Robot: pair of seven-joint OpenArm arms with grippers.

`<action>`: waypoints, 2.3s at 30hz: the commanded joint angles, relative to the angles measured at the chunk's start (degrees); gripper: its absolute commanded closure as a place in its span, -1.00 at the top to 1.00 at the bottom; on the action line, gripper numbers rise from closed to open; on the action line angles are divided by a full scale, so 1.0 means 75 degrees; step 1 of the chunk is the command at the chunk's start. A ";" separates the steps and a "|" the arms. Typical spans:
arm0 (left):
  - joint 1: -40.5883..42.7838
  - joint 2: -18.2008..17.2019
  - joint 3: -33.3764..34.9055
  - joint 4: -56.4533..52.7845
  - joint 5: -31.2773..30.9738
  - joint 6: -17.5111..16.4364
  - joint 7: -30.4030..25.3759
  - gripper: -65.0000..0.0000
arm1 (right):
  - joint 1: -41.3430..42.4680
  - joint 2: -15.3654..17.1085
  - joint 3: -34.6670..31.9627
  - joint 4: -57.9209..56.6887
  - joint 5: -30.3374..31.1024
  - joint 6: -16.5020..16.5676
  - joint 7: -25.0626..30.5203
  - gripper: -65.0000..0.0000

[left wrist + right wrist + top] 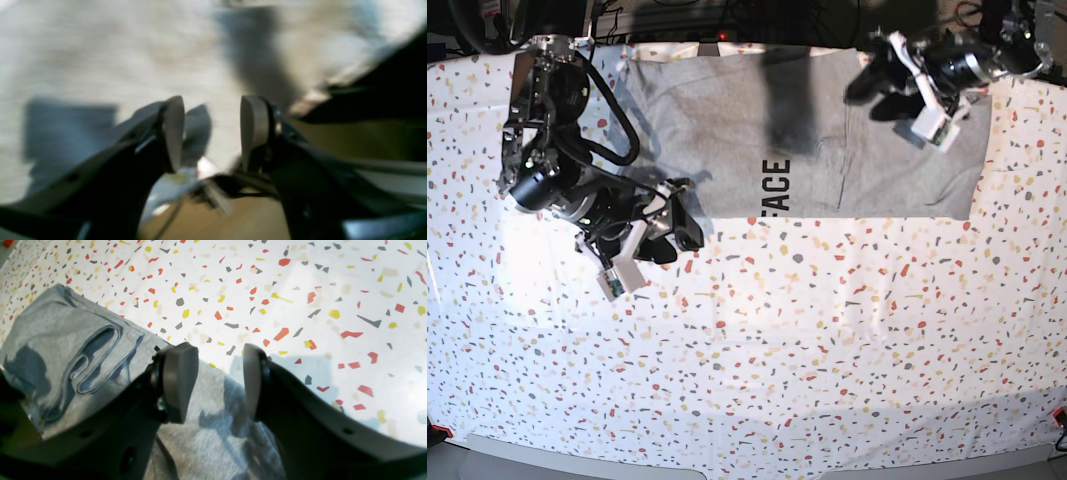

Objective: Fold the T-shirt properly
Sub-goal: 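Move the left gripper onto the shirt's other end and fold it inward, then grasp the shirt's end near the right gripper and fold it over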

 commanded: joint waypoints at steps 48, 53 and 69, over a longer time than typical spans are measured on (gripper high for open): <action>-0.0915 -0.0047 -0.1396 0.0140 0.2174 0.1469 -0.2687 -0.19 | -0.1647 0.1926 0.0265 -0.1784 0.2142 0.0037 -0.1067 -0.17; -0.0915 -0.0047 -0.1396 0.0140 0.2174 0.1469 -0.2687 -0.19 | -0.1647 0.1923 -0.0804 -0.1784 0.1641 0.0037 -0.0297 -0.17; -0.0912 -0.0047 -0.1396 0.0140 0.2244 0.1469 -0.2658 -0.19 | -0.1411 0.1786 -0.1093 -0.1781 0.0245 0.0037 0.0425 -1.00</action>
